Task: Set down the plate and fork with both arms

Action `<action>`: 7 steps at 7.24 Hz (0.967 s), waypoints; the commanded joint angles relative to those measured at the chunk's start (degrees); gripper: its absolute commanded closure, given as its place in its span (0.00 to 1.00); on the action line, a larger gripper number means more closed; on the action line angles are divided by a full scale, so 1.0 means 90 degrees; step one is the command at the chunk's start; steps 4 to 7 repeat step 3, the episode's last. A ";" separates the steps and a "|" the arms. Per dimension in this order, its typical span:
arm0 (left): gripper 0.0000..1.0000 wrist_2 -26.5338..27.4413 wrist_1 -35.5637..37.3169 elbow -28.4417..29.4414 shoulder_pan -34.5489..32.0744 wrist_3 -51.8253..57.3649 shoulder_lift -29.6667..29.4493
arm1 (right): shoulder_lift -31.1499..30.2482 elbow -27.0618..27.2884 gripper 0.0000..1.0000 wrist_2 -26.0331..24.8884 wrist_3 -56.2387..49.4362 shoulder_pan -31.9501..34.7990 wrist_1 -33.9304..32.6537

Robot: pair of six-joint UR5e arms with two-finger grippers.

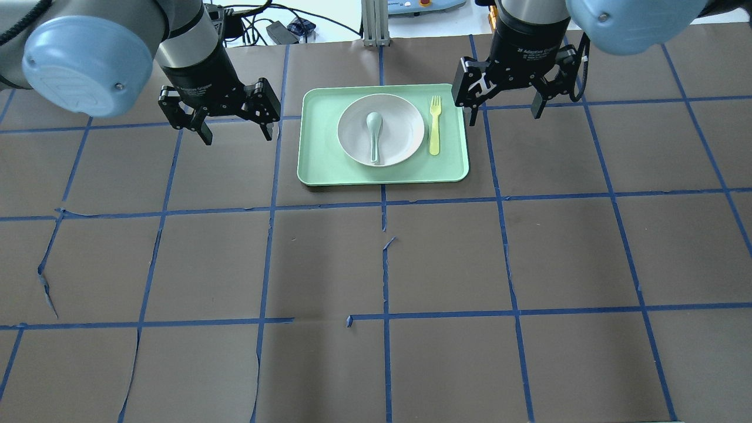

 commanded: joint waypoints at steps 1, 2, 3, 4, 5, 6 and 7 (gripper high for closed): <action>0.00 0.0088 -0.0008 -0.0019 -0.0002 -0.0020 0.0003 | -0.0014 0.0022 0.00 -0.0003 0.0011 0.0007 -0.0014; 0.00 0.0069 -0.0008 -0.0019 -0.0050 -0.0039 -0.0006 | -0.0004 0.0022 0.00 -0.0004 0.0011 -0.0002 0.0015; 0.00 0.0040 0.0002 -0.0009 -0.0041 -0.0049 -0.0006 | -0.0004 0.0022 0.00 -0.0013 0.0021 -0.0003 0.0006; 0.00 0.0040 0.0002 -0.0009 -0.0041 -0.0049 -0.0006 | -0.0004 0.0022 0.00 -0.0013 0.0021 -0.0003 0.0006; 0.00 0.0040 0.0002 -0.0009 -0.0041 -0.0049 -0.0006 | -0.0004 0.0022 0.00 -0.0013 0.0021 -0.0003 0.0006; 0.00 0.0040 0.0002 -0.0009 -0.0041 -0.0049 -0.0006 | -0.0004 0.0022 0.00 -0.0013 0.0021 -0.0003 0.0006; 0.00 0.0040 0.0002 -0.0009 -0.0041 -0.0049 -0.0006 | -0.0004 0.0022 0.00 -0.0013 0.0021 -0.0003 0.0006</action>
